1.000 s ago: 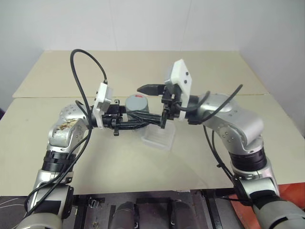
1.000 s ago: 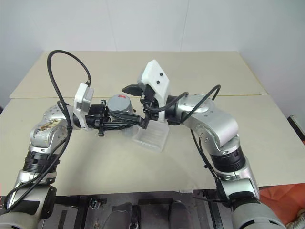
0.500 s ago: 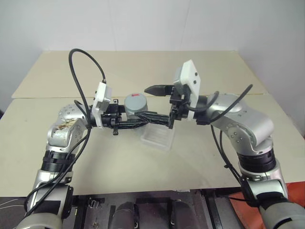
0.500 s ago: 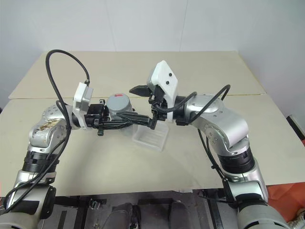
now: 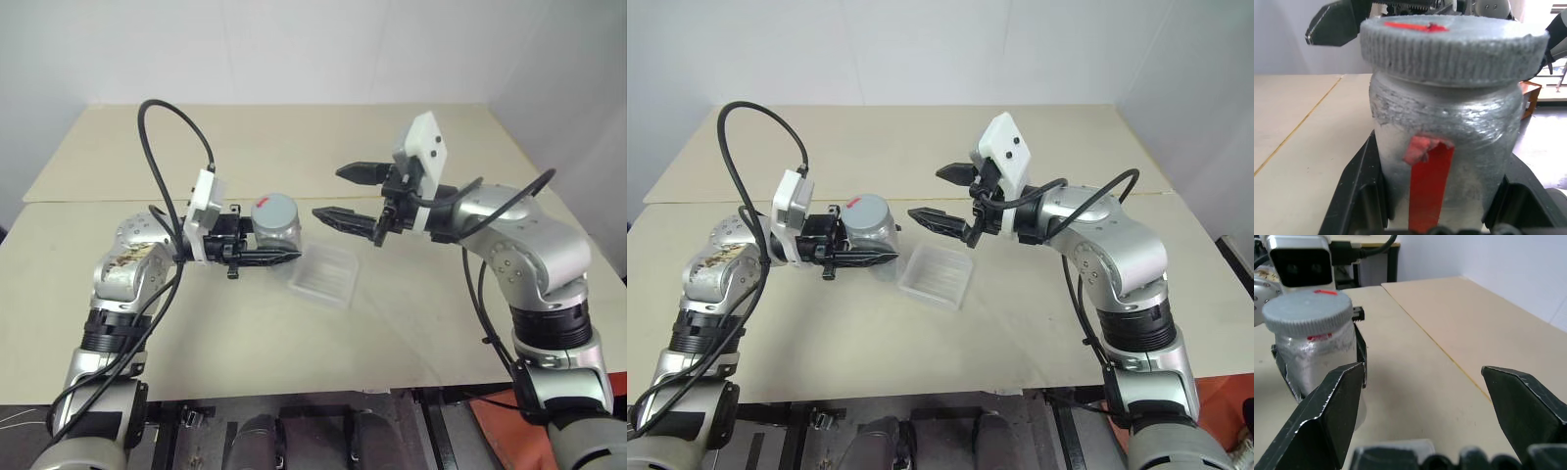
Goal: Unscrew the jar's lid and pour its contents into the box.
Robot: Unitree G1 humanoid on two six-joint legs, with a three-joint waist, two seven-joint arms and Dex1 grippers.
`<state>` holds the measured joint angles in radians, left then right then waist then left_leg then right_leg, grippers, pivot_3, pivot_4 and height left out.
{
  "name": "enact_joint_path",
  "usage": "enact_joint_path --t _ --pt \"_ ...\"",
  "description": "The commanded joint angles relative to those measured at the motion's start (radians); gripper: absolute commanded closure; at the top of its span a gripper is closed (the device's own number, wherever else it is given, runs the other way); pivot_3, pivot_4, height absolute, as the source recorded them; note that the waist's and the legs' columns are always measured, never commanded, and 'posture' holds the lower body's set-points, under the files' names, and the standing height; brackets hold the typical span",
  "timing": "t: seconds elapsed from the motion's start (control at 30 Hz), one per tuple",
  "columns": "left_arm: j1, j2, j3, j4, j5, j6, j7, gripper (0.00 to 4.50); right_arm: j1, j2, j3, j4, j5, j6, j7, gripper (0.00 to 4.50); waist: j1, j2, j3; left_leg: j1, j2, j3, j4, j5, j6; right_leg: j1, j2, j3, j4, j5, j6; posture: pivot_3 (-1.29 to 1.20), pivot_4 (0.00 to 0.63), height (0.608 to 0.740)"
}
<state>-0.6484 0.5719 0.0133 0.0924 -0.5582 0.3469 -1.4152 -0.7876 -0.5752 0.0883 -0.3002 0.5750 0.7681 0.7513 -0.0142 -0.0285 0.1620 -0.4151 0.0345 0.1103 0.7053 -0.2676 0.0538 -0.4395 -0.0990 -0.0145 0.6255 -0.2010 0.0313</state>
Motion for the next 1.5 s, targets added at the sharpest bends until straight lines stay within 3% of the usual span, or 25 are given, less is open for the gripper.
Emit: enact_joint_path --t 0.03,0.27,0.57,1.1,1.2,1.3,1.5 --pt "-0.022 -0.009 0.008 -0.006 -0.008 -0.024 0.002 2.57 0.018 -0.028 -0.048 -0.091 0.04 -0.012 0.04 0.04 0.001 0.0 0.0 0.0 0.0 0.0 0.0 0.0 0.0 0.0 0.0 0.0 0.0 0.0 0.0 0.0 0.15 0.74" --pt "-0.033 -0.028 -0.001 0.014 0.004 -0.037 0.004 2.57 0.003 0.018 -0.047 -0.211 0.146 0.043 0.008 0.04 0.001 0.0 0.0 0.0 0.0 -0.001 0.0 0.0 0.0 0.0 0.0 0.0 0.0 0.0 0.0 0.0 0.15 0.74" --pt "-0.037 -0.033 -0.011 0.013 0.004 -0.045 0.0 2.57 -0.066 0.114 0.042 -0.158 0.083 0.085 -0.086 0.04 0.001 0.0 0.0 0.0 0.0 0.0 0.0 0.0 0.0 0.0 0.0 0.0 0.001 0.0 0.0 0.0 0.15 0.74" --pt "-0.022 -0.015 -0.005 -0.001 0.004 -0.052 -0.003 2.57 -0.099 0.171 0.089 -0.093 0.052 0.082 -0.07 0.04 0.002 0.0 0.0 0.0 0.0 0.0 0.0 0.0 0.0 0.0 0.0 0.0 0.001 0.0 0.0 0.0 0.15 0.74" --pt "-0.017 -0.013 -0.006 -0.004 0.003 -0.054 -0.001 2.57 -0.1 0.171 0.086 -0.101 0.055 0.085 -0.068 0.56 0.002 0.0 0.0 0.0 0.0 0.0 0.0 0.0 0.0 0.0 0.0 0.0 0.001 0.0 0.0 0.0 0.15 0.74" --pt "-0.01 -0.013 -0.01 -0.01 0.002 -0.055 0.001 2.57 -0.1 0.174 0.082 -0.109 0.059 0.089 -0.072 1.59 0.002 0.0 0.0 0.0 0.0 0.0 0.0 0.0 0.0 0.0 0.0 0.0 0.001 0.0 0.0 0.0 0.15 0.74" --pt "-0.007 -0.013 -0.016 -0.012 0.002 -0.053 -0.002 2.57 -0.115 0.179 0.044 -0.097 0.099 0.117 -0.071 1.73 0.002 0.0 0.0 0.0 0.0 0.0 0.0 0.0 0.0 0.0 0.0 0.0 0.001 0.0 0.0 0.0 0.15 0.74"
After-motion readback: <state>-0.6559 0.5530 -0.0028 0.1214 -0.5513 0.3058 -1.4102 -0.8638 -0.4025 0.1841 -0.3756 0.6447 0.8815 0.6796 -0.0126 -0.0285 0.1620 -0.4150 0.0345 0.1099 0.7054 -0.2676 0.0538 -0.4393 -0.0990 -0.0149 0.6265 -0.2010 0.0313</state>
